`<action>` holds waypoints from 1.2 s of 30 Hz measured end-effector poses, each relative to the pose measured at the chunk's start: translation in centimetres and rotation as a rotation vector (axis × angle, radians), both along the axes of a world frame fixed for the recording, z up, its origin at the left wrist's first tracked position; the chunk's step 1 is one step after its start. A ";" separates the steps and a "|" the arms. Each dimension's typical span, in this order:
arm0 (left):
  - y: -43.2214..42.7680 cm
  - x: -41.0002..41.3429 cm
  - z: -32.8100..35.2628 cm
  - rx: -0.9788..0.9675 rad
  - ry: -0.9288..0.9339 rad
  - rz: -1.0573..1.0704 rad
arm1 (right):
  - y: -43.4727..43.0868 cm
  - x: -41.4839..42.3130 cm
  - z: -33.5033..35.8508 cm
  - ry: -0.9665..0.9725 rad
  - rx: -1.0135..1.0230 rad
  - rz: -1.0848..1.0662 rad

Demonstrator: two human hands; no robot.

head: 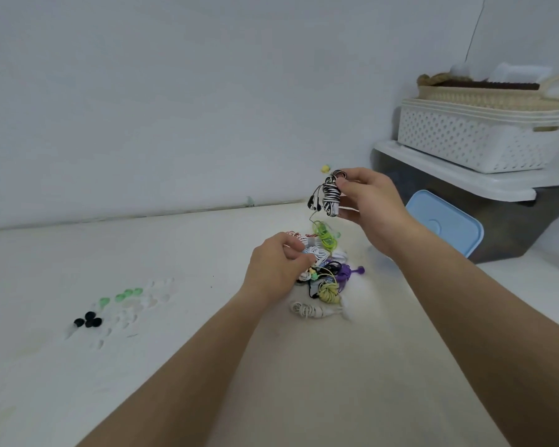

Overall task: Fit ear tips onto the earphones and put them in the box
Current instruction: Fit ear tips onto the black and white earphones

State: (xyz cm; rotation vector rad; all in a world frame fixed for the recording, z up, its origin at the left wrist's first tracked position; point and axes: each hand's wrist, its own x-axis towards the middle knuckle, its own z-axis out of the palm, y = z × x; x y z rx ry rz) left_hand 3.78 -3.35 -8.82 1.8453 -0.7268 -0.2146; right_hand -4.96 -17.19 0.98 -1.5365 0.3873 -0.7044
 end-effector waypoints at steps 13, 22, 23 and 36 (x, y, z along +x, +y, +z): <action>1.3 -0.4 2.9 -0.330 0.232 -0.132 | 1.3 0.7 -1.3 0.191 -0.057 0.155; 3.7 1.1 4.1 -0.383 0.330 -0.061 | 1.4 1.5 -2.8 0.227 -0.070 0.188; 4.0 1.3 4.4 -0.386 0.329 -0.054 | 1.3 1.6 -2.8 0.231 -0.056 0.165; 8.3 2.0 6.0 -0.301 0.247 0.024 | 2.8 1.4 -1.9 0.509 -0.837 -0.170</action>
